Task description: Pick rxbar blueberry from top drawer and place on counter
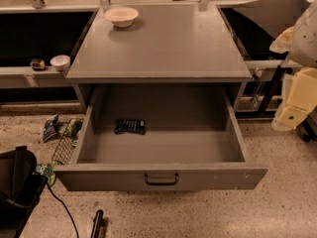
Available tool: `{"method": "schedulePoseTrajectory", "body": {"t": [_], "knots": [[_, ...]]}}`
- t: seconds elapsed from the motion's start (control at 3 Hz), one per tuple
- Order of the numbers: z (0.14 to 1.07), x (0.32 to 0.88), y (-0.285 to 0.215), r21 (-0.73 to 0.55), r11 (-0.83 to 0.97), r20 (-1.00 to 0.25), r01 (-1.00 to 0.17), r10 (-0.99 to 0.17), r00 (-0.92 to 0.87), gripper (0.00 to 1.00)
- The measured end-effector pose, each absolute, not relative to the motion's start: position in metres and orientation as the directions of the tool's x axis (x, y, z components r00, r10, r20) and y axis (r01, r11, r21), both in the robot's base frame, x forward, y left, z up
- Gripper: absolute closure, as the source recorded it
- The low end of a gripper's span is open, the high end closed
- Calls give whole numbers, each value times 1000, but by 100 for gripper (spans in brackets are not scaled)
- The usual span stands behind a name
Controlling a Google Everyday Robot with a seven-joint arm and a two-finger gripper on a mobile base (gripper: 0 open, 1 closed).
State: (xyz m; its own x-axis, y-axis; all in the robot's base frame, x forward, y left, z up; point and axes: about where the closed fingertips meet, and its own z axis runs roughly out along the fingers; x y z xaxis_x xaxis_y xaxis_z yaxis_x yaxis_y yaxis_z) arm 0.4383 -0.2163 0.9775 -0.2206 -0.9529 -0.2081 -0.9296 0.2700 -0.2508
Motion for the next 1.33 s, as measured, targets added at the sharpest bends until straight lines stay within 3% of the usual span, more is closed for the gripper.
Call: {"method": "schedulePoseTrajectory", "body": {"t": [0.67,1.33], "knots": [[952,443,-203,-225,260,-272,-939,-942,-195,0],[857,457,-119,-136,221,-507,-966,-853,-124,0]]}}
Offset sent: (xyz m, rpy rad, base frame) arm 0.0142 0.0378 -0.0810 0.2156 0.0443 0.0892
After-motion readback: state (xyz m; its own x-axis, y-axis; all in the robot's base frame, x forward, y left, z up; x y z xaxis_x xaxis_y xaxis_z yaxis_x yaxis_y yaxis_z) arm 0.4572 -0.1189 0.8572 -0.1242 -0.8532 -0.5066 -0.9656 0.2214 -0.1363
